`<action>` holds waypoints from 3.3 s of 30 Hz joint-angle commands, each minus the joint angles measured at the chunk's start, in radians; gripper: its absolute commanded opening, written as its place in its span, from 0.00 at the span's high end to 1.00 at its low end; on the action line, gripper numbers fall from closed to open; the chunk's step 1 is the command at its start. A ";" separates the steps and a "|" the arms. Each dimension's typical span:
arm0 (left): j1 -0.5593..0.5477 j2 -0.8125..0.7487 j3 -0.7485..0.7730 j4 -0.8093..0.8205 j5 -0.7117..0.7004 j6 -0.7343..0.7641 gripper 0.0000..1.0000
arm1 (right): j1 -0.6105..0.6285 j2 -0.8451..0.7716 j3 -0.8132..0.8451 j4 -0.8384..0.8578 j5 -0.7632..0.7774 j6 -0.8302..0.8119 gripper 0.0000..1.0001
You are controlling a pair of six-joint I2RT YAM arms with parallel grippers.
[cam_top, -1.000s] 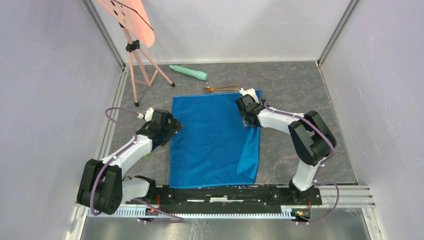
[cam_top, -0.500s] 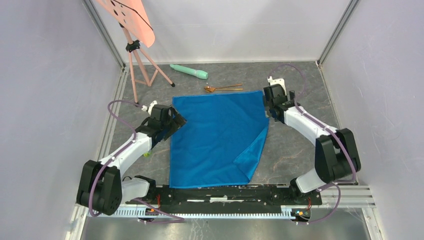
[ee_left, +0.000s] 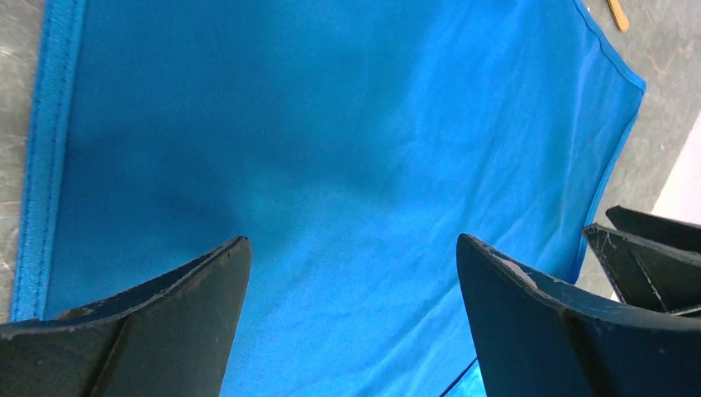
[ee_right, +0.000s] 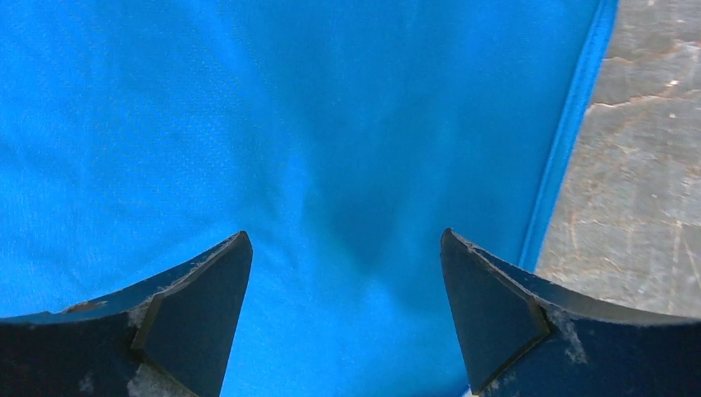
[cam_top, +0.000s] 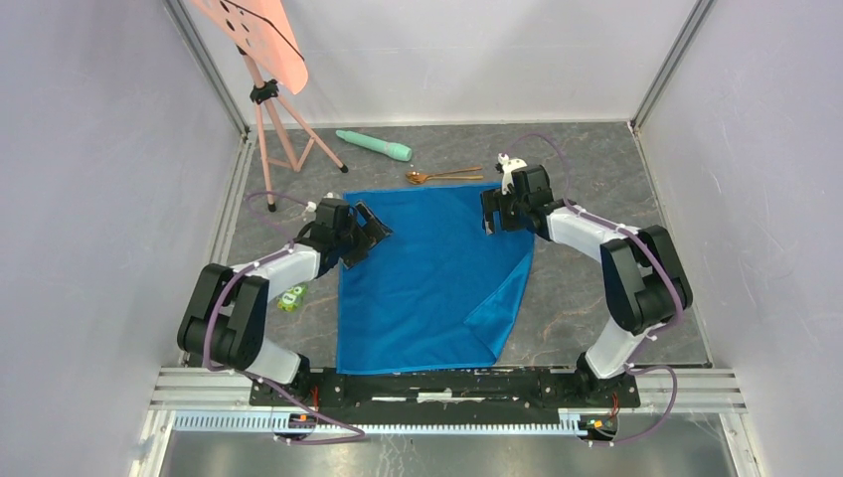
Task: Fold the napkin into a case and place the utensils inside
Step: Smooth out the crumpled napkin at the center of the board.
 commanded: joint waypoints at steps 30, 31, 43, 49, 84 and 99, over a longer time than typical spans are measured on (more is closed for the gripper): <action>0.034 -0.140 0.096 -0.144 0.218 0.121 0.00 | 0.495 -0.196 -0.083 -0.160 -0.067 0.208 0.08; 0.025 -0.143 0.066 -0.127 0.211 0.113 0.00 | 0.528 -0.195 -0.092 -0.147 -0.075 0.221 0.08; 0.014 -0.141 -0.124 -0.114 -0.051 -0.022 0.00 | 0.640 -0.200 -0.275 -0.021 -0.044 0.339 0.19; 0.018 -0.111 -0.158 -0.114 -0.092 -0.049 0.00 | 0.640 -0.313 -0.418 -0.064 0.025 0.367 0.19; 0.012 -0.210 -0.141 -0.154 -0.055 0.014 0.00 | 0.783 -0.255 -0.207 -0.502 0.593 0.509 0.02; 0.013 -0.203 -0.148 -0.145 -0.058 0.016 0.00 | 0.852 -0.113 -0.083 -0.501 0.666 0.511 0.02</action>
